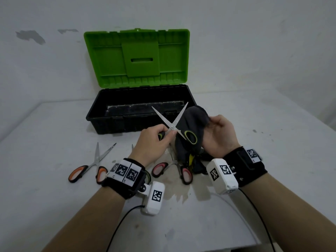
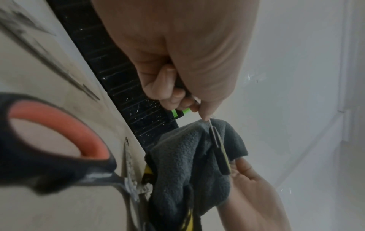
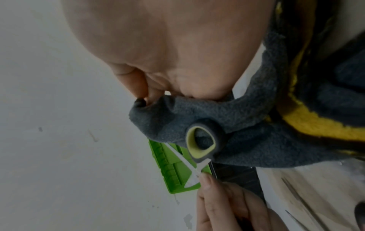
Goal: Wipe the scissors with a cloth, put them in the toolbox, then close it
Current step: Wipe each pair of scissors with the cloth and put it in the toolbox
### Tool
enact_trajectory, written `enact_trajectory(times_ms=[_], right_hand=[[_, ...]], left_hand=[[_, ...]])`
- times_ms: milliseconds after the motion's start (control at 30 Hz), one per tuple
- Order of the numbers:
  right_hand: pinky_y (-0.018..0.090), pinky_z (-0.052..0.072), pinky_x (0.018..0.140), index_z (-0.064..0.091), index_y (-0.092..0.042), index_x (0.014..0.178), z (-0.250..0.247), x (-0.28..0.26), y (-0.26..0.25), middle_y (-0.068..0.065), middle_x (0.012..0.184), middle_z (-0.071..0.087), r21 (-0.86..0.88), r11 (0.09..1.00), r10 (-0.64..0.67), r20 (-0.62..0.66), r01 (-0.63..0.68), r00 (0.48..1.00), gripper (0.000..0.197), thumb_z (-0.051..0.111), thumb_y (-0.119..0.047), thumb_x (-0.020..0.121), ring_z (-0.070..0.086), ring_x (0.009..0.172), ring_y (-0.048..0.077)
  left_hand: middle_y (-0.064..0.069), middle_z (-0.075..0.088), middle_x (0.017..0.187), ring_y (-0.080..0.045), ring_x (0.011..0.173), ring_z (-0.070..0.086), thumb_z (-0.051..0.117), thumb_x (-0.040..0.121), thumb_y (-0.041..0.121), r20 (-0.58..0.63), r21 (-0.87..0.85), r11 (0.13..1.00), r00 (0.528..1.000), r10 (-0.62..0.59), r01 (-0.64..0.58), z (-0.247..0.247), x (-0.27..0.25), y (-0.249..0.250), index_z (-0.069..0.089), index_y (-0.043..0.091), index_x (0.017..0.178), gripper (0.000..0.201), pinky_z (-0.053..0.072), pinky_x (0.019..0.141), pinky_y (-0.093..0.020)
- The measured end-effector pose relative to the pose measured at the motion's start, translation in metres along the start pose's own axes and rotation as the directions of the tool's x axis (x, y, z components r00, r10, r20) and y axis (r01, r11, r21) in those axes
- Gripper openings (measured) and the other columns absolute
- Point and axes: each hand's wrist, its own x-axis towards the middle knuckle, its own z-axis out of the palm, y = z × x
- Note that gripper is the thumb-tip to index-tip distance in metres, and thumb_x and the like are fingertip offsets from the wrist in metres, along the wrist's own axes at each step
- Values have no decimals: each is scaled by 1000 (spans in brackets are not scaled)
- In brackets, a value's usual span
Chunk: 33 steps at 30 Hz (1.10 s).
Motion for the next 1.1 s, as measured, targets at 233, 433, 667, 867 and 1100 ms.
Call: enact_trajectory(times_ms=[233,433,667,867,1100], right_hand=[[32,59,79,60,-4,119,0,6,14,16,105,71,-440,893,-121,-22,99,992,31,56,-4,88,70,89,22],[28,58,68,66,-3,109,3,7,21,12,91,72,-599,801,-84,-98,8,992,23,62,-5,86,69,76,19],[33,54,76,70,3,107,17,1,17,19,98,70,-696,716,-63,-134,-48,989,26,57,-16,94,65,87,28],[33,55,75,69,1,103,23,-10,14,16,93,69,-650,759,-15,-95,-50,995,35,55,-30,98,65,85,26],[30,57,72,68,5,106,20,-12,22,16,93,72,-707,699,-189,-30,112,982,20,62,-10,93,69,81,23]], left_hand=[[13,52,56,-7,49,42,53,101,24,72,-46,998,997,-31,35,-3,-5,0,61,24,74,28,34,48,-21],[0,62,71,-17,55,51,51,102,26,149,9,998,987,55,-57,1,-9,5,63,20,84,23,39,52,-27],[5,65,78,-10,72,59,51,102,25,131,2,1000,991,19,-20,3,-13,7,63,24,84,22,43,62,-19],[6,65,76,-10,73,60,51,102,24,106,-20,999,993,49,-47,4,-18,12,61,27,81,24,43,63,-18],[18,64,61,0,56,59,60,97,35,58,-136,988,996,-71,78,4,-23,11,71,24,89,18,46,58,-21]])
